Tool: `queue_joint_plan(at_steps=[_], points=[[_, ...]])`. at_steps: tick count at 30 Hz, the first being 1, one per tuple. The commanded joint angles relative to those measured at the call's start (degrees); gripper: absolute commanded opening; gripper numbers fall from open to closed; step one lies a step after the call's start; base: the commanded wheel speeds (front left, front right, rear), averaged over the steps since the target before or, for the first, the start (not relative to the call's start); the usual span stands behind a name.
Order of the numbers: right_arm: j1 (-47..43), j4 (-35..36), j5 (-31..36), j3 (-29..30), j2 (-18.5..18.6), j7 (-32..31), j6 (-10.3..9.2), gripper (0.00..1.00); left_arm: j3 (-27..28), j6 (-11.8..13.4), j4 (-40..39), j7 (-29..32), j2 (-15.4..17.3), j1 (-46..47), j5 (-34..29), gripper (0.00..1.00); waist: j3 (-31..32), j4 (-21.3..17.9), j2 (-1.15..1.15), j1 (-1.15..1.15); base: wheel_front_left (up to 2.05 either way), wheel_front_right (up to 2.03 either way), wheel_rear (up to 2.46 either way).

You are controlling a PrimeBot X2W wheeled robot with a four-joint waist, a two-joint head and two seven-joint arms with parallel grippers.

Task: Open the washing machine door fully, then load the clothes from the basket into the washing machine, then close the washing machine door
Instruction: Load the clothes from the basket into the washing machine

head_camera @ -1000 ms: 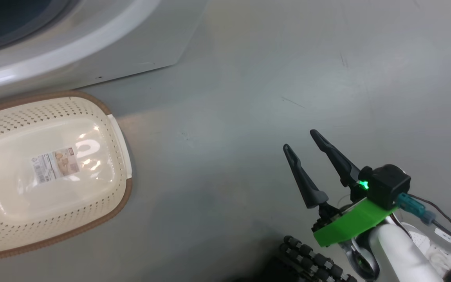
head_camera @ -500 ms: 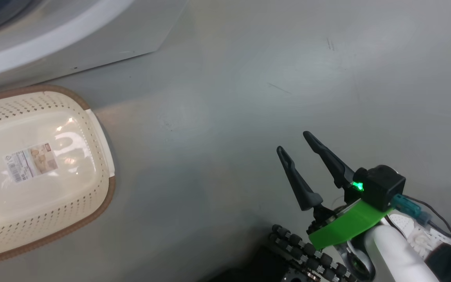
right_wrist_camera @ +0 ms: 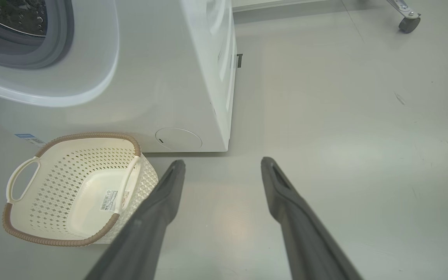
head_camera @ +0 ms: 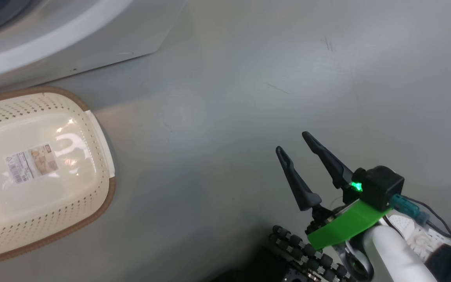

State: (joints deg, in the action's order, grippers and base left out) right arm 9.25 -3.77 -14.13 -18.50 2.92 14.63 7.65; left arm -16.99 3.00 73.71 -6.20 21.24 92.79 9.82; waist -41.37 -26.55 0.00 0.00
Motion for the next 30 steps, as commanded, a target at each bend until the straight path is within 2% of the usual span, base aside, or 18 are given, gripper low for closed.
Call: queue_joint_plan(at_steps=[1,8,13,17,25,30], points=[[-1.1,1.2,-0.5,-0.6,0.4,0.4,-0.16,1.0,0.2,0.4,-1.1,1.2,1.4,2.5,0.4,1.0,0.1,0.2,0.0,0.0,0.0,0.0,0.0],[-1.0,1.1,-0.5,0.0,0.3,0.4,-0.16,1.0,-0.2,2.7,-0.3,6.6,0.2,2.1,1.0,1.0,1.2,1.7,0.0,0.0,0.0,0.0,0.0],[-0.5,1.2,-0.2,0.5,0.3,0.4,-0.16,1.0,0.6,4.7,-0.2,6.4,-1.3,0.0,2.4,1.0,2.9,3.1,0.0,0.0,0.0,0.0,0.0],[-0.1,1.2,0.0,0.7,0.4,0.4,-0.16,1.0,0.7,5.4,-0.1,4.8,-2.7,-2.3,3.3,1.0,4.4,4.4,0.0,0.0,0.0,0.0,0.0],[0.2,0.8,0.4,1.2,0.5,0.4,-0.16,1.0,2.0,4.0,0.0,0.8,-5.8,-8.5,6.3,1.0,9.5,6.8,0.0,0.0,0.0,0.0,0.0],[-0.6,0.2,0.6,1.8,0.7,0.4,-0.16,1.0,2.3,1.7,0.1,-3.5,-7.9,-15.1,8.0,1.0,15.2,8.8,0.0,0.0,0.0,0.0,0.0]])
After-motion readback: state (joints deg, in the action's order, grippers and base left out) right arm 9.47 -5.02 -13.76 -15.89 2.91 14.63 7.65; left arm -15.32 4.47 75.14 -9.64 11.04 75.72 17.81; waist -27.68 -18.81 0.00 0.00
